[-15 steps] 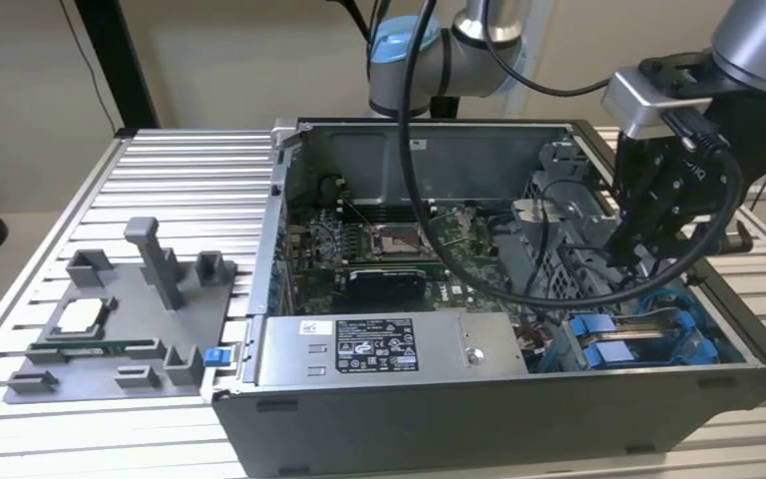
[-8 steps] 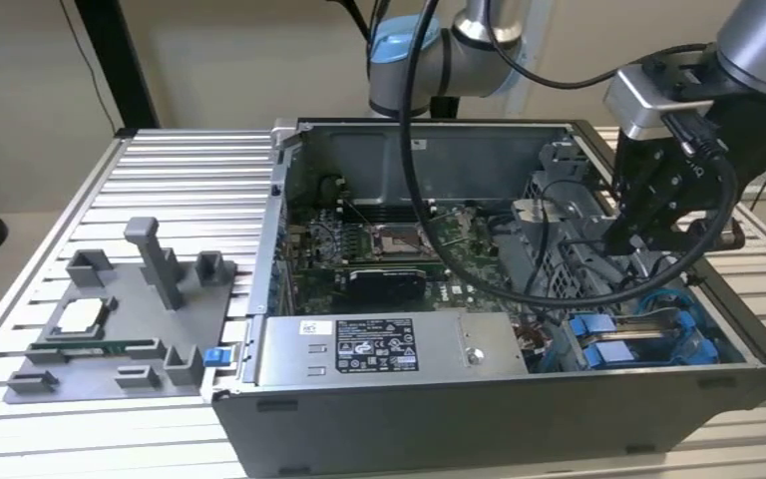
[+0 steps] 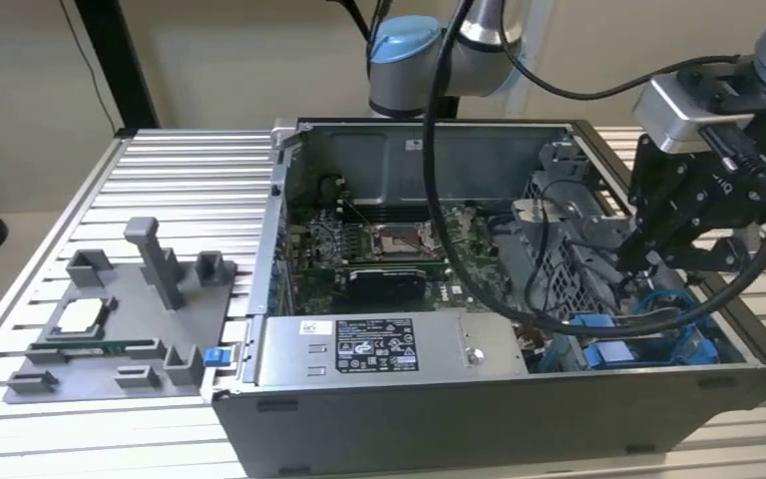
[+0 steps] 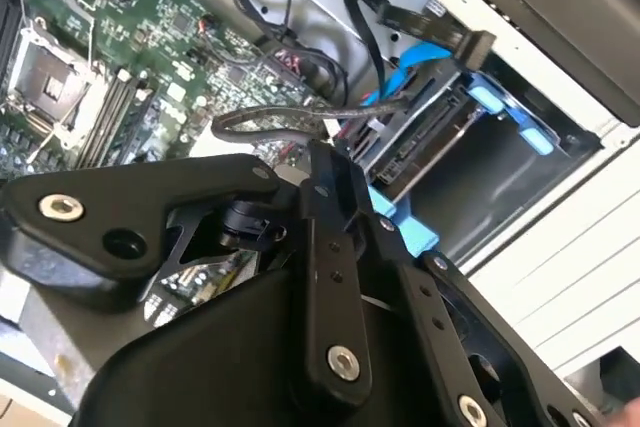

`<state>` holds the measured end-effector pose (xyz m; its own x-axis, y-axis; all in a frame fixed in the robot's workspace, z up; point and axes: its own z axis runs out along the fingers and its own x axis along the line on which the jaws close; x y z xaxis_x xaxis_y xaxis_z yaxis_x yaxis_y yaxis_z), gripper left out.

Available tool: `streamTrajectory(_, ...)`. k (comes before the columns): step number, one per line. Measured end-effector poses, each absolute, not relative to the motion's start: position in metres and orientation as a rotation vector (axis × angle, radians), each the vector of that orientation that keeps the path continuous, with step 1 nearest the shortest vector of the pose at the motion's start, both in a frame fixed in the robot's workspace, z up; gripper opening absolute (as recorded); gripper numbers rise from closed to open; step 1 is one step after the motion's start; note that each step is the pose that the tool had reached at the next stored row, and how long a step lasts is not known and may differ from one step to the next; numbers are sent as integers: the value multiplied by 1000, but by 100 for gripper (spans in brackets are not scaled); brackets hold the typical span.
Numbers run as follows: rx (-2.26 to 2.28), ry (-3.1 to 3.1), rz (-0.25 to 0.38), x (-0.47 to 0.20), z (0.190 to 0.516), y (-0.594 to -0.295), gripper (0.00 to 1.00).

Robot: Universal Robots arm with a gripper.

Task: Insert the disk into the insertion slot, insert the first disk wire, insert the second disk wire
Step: 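Insert the first disk wire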

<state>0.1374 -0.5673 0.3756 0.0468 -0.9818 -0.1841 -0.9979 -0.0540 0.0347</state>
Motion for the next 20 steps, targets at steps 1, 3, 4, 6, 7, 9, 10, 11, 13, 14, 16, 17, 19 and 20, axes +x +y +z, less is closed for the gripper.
streamTrajectory(1,-2196,2087,241,139,375,-570,0)
streamTrajectory(3,-2196,2088,241,143,374,-575,0)
streamTrajectory(4,-2196,2088,242,144,374,-577,0)
streamTrajectory(6,-2197,2088,242,148,373,-582,0)
streamTrajectory(7,-2197,2088,243,150,372,-584,0)
streamTrajectory(9,-2197,2089,243,153,372,-586,0)
streamTrajectory(10,-2197,2089,243,153,372,-585,0)
streamTrajectory(11,-2197,2089,243,153,372,-585,0)
streamTrajectory(13,-2197,2089,243,153,372,-585,0)
streamTrajectory(14,-2197,2089,243,154,372,-585,0)
streamTrajectory(16,-2197,2089,243,154,372,-585,0)
streamTrajectory(17,-2197,2089,243,154,372,-586,0)
streamTrajectory(19,-2197,2089,243,154,372,-586,0)
streamTrajectory(20,-2197,2089,243,154,372,-586,0)
